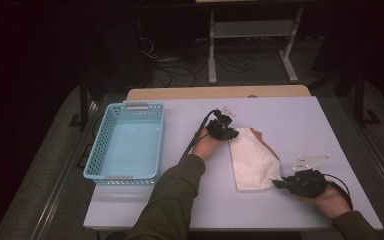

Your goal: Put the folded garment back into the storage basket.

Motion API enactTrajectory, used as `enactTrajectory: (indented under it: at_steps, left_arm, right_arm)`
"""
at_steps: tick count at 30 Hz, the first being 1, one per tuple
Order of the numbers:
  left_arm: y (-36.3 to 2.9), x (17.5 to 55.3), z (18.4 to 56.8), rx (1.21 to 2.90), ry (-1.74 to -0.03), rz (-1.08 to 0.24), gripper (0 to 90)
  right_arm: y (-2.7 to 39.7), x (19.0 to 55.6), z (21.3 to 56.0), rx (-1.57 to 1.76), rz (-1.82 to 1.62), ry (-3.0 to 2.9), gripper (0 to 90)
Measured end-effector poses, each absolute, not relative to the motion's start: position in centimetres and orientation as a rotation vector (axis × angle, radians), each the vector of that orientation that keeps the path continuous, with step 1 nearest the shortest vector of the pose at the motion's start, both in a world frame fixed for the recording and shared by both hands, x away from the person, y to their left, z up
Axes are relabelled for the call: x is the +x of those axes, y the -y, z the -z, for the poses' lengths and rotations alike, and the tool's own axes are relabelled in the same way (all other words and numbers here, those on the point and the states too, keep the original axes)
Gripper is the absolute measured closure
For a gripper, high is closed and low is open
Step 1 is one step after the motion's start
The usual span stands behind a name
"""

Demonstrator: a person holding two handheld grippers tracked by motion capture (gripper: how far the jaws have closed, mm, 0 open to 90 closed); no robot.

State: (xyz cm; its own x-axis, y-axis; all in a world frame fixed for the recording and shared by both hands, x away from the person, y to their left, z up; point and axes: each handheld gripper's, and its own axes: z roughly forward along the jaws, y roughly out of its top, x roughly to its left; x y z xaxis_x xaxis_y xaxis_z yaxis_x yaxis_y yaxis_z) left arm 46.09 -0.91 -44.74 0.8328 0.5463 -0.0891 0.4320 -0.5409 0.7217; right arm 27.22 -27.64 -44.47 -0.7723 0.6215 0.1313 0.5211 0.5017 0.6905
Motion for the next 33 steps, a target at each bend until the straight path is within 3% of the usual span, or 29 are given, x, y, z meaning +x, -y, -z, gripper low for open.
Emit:
enactTrajectory:
  at_steps: [33]
  left_arm:
    - [1.3,43.0,39.5,2.134,-0.564,-0.117,78.4]
  right_arm:
    - [25.1,28.1,40.1,0.899,-1.434,-2.459,83.4]
